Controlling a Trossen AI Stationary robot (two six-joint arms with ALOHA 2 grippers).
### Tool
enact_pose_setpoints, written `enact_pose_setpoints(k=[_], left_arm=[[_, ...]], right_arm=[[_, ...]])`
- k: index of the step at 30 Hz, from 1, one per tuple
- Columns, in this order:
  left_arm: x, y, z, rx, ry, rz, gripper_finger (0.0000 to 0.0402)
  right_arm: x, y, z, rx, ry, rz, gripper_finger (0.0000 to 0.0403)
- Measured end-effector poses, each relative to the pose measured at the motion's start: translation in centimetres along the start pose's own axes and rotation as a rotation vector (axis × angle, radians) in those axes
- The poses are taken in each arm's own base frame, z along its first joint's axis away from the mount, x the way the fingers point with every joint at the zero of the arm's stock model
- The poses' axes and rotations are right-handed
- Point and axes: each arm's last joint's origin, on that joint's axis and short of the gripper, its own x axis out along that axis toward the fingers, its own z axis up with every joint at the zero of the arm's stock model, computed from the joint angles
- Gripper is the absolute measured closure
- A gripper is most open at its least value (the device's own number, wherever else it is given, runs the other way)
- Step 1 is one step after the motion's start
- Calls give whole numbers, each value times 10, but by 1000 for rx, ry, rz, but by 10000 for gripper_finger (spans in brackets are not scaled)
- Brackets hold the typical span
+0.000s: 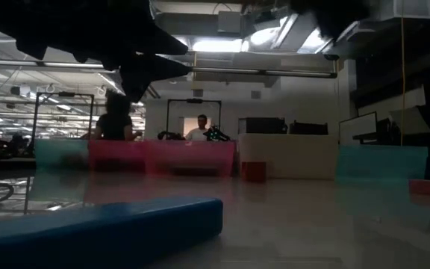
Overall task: Sort blocks
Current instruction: Put the pink block into the right green bin
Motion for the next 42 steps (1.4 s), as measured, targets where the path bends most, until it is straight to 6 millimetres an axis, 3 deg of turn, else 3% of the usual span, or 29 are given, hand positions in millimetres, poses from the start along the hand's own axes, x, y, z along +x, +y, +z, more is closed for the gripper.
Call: enact_pose_setpoints(k=[3, 8, 16, 29, 42], left_arm=[[0, 0, 0, 29, 0, 0, 259], [0, 0, 0, 31, 3, -3, 259], [0, 0, -1, 27, 10, -12, 259], [0, 0, -2, 3, 24, -7, 259], [0, 0, -2, 3, 23, -7, 259]], right_arm=[[24, 9, -36, 27, 77, -76, 249], [67, 23, -80, -74, 190, -176, 249], [131, 35, -116, -102, 269, -57, 249], [182, 16, -129, -61, 249, -64, 249], [207, 5, -133, -65, 194, -38, 249]])
